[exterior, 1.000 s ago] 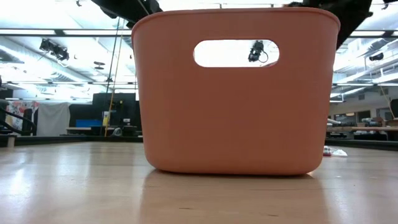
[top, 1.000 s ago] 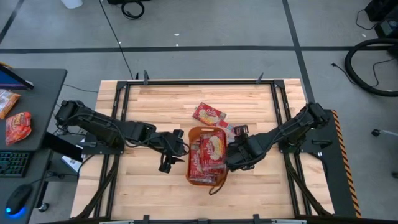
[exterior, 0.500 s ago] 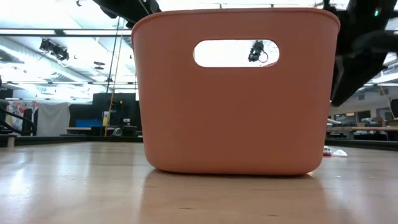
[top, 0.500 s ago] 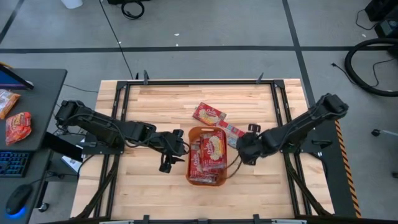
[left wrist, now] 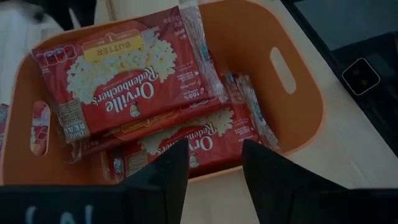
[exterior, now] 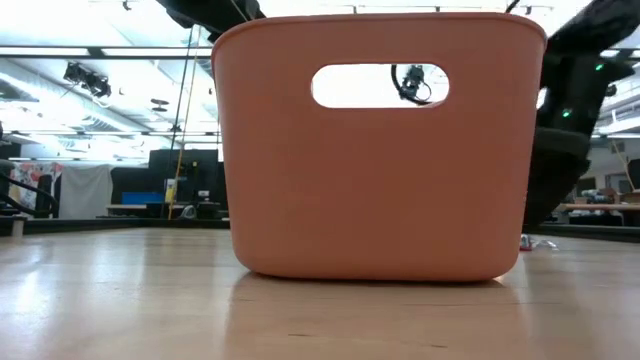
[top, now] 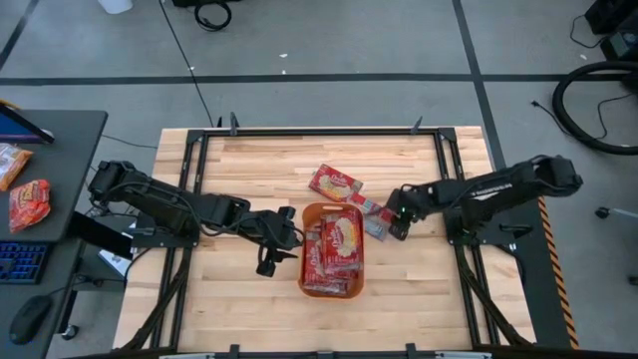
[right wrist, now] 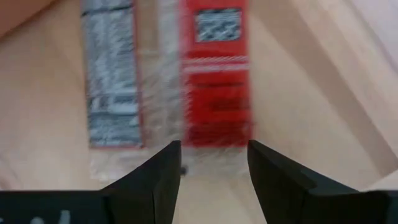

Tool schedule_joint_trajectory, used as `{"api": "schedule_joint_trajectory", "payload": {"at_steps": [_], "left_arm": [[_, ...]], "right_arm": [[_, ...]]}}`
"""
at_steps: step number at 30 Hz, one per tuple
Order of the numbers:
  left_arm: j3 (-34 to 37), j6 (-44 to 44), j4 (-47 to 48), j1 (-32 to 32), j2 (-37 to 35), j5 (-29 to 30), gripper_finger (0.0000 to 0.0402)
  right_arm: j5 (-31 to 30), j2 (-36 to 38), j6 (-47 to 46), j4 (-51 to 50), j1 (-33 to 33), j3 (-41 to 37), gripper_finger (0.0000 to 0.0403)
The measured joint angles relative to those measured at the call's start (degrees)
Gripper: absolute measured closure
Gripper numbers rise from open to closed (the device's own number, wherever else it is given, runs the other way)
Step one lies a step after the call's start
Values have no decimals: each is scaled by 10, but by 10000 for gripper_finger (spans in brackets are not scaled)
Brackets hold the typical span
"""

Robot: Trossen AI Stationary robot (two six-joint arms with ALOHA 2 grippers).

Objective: Sort popcorn bags into baskets
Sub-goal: Put the red popcorn bag into the orange bin

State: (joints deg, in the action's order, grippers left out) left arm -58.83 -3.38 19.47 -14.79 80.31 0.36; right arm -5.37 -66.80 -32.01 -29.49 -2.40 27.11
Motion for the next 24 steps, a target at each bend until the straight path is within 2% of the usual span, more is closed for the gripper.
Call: {"api": "schedule_joint_trajectory", "payload": {"at_steps": [6, 12, 17, 24], "left_arm": [[0, -3, 0, 1, 0, 0, 246], [0, -3, 0, 2, 0, 0, 246], [0, -3, 2, 2, 0, 0, 246], [0, -2, 11, 2, 0, 0, 246]], "right_arm": [[66, 8, 70, 13, -126, -12, 190], [205, -7, 120, 39, -221, -12, 156], [227, -45, 130, 51, -244, -10, 150], [303, -78, 121, 99, -247, -11, 166]]}}
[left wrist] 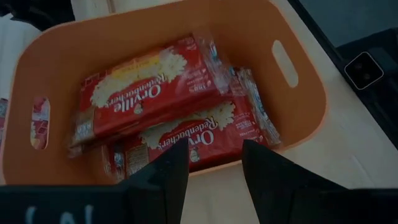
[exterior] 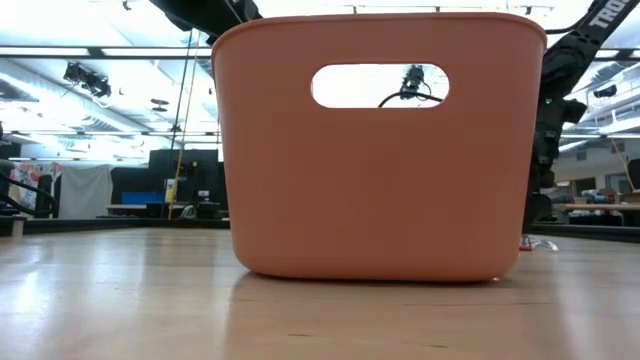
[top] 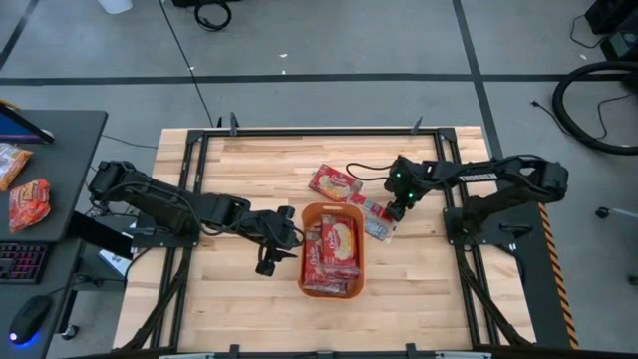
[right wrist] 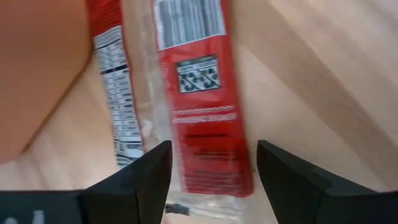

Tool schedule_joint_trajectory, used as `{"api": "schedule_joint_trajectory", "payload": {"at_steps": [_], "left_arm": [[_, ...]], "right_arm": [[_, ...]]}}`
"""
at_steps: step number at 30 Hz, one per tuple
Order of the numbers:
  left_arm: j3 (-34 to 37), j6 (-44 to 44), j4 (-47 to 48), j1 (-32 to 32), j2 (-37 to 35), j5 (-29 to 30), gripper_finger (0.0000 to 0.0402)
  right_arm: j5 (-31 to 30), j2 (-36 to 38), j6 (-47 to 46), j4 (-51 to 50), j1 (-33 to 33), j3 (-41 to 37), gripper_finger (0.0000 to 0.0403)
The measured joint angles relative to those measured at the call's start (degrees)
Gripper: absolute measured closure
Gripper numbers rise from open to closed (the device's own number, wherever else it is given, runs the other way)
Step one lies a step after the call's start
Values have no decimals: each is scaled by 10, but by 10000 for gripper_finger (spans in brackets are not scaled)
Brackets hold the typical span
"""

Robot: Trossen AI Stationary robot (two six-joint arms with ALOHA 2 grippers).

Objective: Sort popcorn bags into baskets
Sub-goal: Put the red popcorn bag into the orange bin

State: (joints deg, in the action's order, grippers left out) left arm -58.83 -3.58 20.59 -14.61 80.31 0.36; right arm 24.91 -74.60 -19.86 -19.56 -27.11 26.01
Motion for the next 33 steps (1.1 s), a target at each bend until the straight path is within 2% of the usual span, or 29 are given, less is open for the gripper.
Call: {"api": "schedule_joint_trajectory", "payload": {"at_steps": [7, 15, 21, 28, 30, 33], "left_arm": [[0, 18, 14, 0, 0, 0, 246], [0, 19, 16, 0, 0, 0, 246], [0, 19, 16, 0, 0, 0, 246], [0, 20, 16, 0, 0, 0, 246], [0, 20, 16, 0, 0, 0, 246], [0, 20, 16, 0, 0, 0, 246]], "right_arm": [[39, -12, -18, 24, 12, -1, 179], [70, -13, -59, 46, 63, -3, 194], [69, -13, -96, 76, 97, -3, 212], [39, -13, -161, 143, 124, -15, 231], [7, -13, -186, 136, 127, -22, 236], [9, -13, -208, 173, 141, -45, 241]]}}
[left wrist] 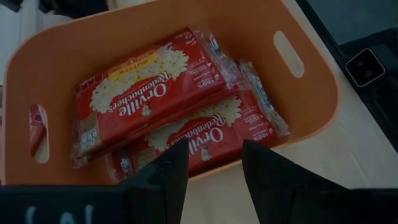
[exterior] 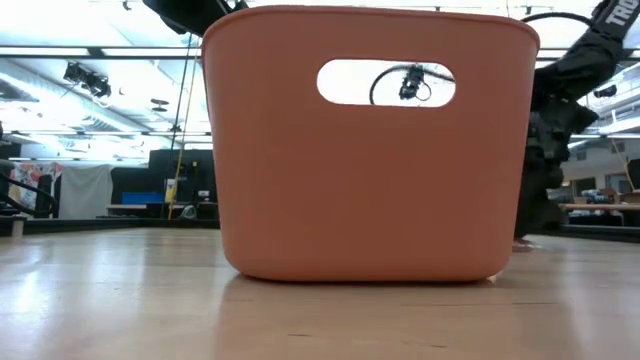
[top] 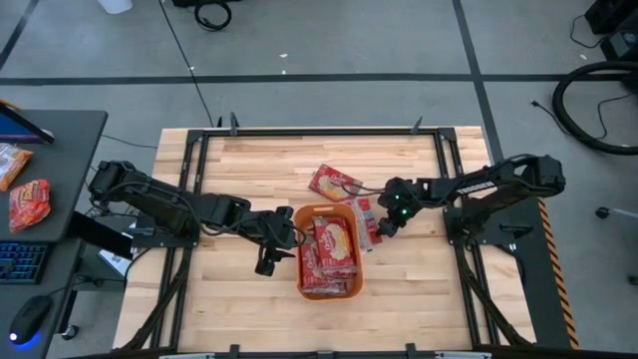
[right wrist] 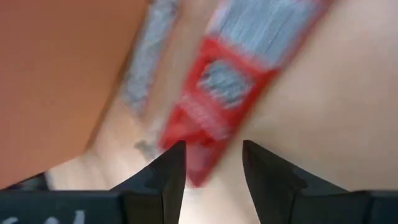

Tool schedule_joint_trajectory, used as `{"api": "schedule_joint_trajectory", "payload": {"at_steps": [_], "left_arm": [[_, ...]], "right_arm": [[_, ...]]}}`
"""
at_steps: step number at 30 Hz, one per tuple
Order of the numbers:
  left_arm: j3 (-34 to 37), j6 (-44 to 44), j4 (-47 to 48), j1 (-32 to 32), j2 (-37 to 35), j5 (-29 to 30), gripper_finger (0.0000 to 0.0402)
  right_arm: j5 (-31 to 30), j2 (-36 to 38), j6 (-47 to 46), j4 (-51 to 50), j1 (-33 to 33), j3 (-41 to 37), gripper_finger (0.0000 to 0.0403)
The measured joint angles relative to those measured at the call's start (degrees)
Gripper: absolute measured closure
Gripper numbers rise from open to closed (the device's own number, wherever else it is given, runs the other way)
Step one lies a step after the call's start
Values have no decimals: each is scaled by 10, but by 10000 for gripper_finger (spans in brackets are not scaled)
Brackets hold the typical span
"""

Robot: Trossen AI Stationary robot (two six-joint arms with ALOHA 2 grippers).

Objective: Sort popcorn bags into baskets
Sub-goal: Put the red popcorn bag into the orange bin

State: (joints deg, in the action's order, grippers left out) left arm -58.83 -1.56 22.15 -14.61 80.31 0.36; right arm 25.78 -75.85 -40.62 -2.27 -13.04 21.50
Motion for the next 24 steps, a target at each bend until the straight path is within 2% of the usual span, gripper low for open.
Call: {"api": "schedule_joint_trajectory", "payload": {"at_steps": [8, 14, 19, 24], "left_arm": [[0, 0, -1, 0, 0, 0, 246], [0, -1, -13, 0, 0, 0, 246], [0, -2, -13, 0, 0, 0, 246], [0, -20, -13, 0, 0, 0, 246]], "right_arm": [[-45, 0, -69, 100, 42, -33, 245], [-105, -5, -75, 119, 47, -31, 245], [-97, -52, -77, 181, 49, -30, 253], [-90, -107, -72, 236, 50, -26, 287]]}}
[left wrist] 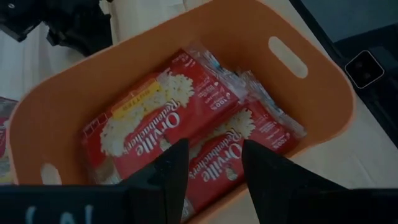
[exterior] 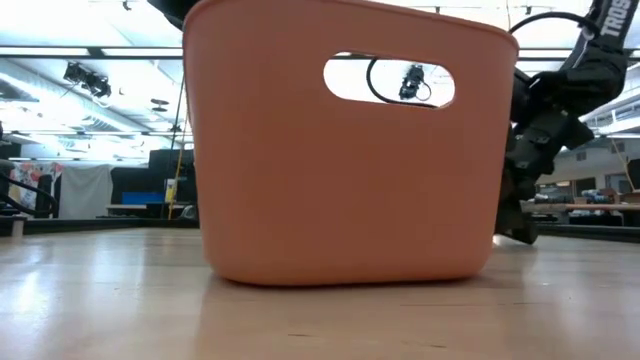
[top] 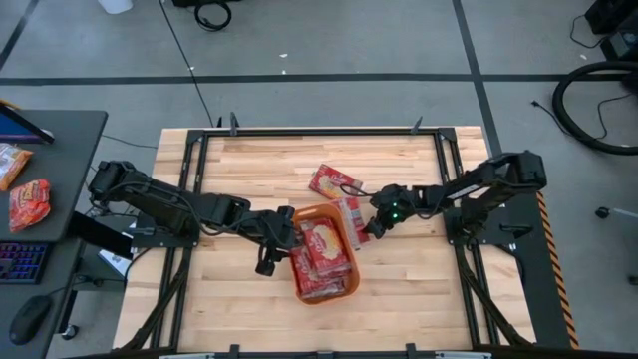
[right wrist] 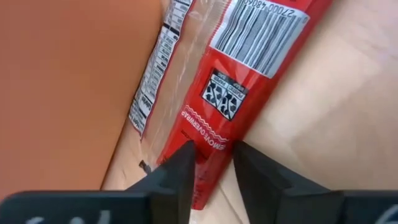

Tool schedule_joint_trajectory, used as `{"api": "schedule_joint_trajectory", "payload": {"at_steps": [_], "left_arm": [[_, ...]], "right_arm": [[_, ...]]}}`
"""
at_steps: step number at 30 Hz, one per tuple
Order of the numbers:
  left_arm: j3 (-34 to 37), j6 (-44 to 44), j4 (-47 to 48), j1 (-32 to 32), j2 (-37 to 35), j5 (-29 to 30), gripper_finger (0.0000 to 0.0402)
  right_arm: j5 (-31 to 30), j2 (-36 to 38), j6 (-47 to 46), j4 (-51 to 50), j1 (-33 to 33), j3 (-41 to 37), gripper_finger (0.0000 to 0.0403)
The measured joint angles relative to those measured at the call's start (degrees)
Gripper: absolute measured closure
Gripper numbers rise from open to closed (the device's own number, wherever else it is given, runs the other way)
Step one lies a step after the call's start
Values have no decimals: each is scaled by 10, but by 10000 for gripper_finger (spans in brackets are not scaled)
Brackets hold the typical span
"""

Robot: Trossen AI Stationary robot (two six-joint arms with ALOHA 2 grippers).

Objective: Sort popcorn bags into baskets
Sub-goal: Put the red popcorn bag into the orange bin

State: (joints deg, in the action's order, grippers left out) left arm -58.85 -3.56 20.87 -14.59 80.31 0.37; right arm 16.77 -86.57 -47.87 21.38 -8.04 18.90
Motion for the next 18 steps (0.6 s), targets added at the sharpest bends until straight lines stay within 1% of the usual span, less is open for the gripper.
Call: {"api": "schedule_joint_trajectory", "payload": {"at_steps": [4, 8, 9, 15, 18], "left_arm": [[0, -1, 0, 0, 0, 0, 246], [0, -1, 3, 0, 0, 0, 246], [0, -1, 5, 0, 0, 0, 246], [0, 0, 14, 0, 0, 0, 246], [0, 0, 14, 0, 0, 0, 246]], "right_arm": [[-22, -6, 14, 1, 5, 9, 331], [-23, -2, 30, -10, 6, 21, 387], [-23, -2, 34, -15, 5, 23, 394], [-6, 5, 54, -36, 5, 39, 397], [-10, 28, 79, -79, 6, 60, 398]]}}
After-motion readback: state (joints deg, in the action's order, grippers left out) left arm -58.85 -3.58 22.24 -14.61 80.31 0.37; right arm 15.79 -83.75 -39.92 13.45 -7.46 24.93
